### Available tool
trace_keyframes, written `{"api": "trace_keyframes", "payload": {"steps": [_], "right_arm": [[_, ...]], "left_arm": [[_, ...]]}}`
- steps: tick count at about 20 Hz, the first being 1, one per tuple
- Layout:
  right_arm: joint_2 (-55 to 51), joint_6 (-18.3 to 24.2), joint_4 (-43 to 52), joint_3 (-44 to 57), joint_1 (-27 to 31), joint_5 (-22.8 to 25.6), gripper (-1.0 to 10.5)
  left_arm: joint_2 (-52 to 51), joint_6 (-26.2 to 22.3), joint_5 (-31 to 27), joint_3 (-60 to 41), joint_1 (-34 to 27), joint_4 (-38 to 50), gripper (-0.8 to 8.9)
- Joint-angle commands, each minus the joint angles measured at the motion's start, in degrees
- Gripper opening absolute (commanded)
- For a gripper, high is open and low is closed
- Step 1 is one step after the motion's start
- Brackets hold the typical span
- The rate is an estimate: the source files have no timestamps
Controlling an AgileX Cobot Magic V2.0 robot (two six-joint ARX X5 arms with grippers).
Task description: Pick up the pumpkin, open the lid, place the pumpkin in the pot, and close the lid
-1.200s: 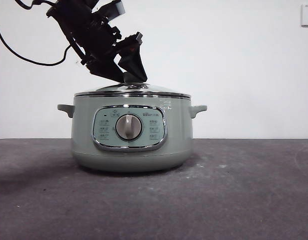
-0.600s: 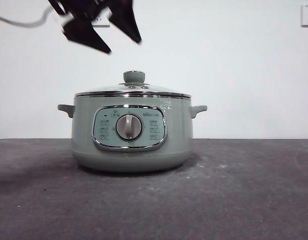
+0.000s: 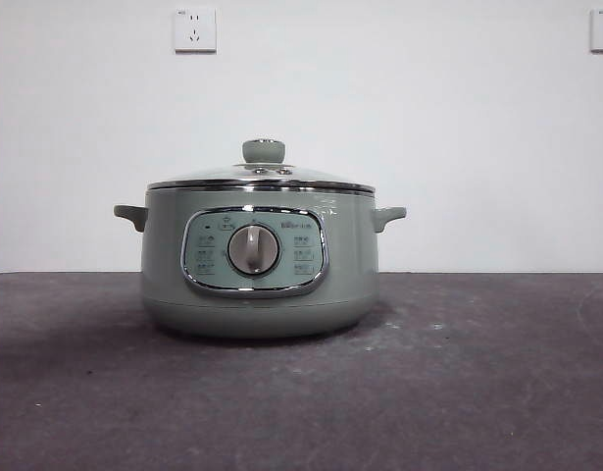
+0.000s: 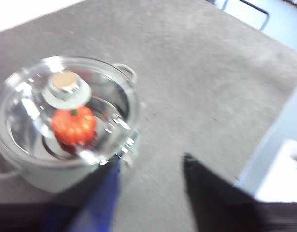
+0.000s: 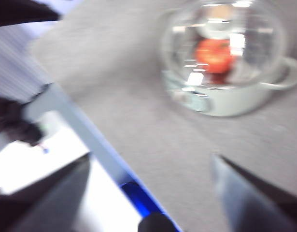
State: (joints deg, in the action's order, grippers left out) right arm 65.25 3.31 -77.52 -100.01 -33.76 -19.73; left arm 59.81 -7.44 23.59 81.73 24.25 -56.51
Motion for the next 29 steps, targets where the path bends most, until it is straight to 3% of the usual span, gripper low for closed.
{"api": "trace_keyframes", "payload": {"steps": [1, 4, 6, 20, 23, 25, 29], "right_arm": [[0.09, 2.21, -1.01, 0.04, -0.13, -1.33, -0.1], [0.24, 2.03, -0.94, 0.04, -0.11, -1.22, 0.0], [0.2, -0.37, -0.94, 0.04, -0.11, -1.16, 0.0], [0.2, -0.42, -0.94, 0.04, -0.09, -0.96, 0.0], [0.2, -0.42, -0.94, 0.04, -0.09, -0.96, 0.0], [0.2, -0.42, -0.94, 0.04, -0.09, -0.96, 0.0], [0.2, -0.42, -0.94, 0.04, -0.09, -0.96, 0.0]], "left_arm": [[-0.79, 0.11, 1.75, 0.07, 0.17, -1.4, -0.08], [-0.81, 0.11, 2.12, 0.07, 0.17, -1.88, -0.08], [-0.77, 0.11, 2.12, 0.07, 0.17, -1.84, -0.03], [-0.77, 0.11, 1.99, 0.07, 0.17, -1.77, -0.03], [-0.79, -0.48, -1.75, 0.07, -0.13, -0.02, -0.03], [-2.12, -1.14, -5.92, 0.04, -3.15, 3.96, -0.03], [-7.28, -1.57, -5.18, -2.51, -14.16, 12.48, -0.03]]}}
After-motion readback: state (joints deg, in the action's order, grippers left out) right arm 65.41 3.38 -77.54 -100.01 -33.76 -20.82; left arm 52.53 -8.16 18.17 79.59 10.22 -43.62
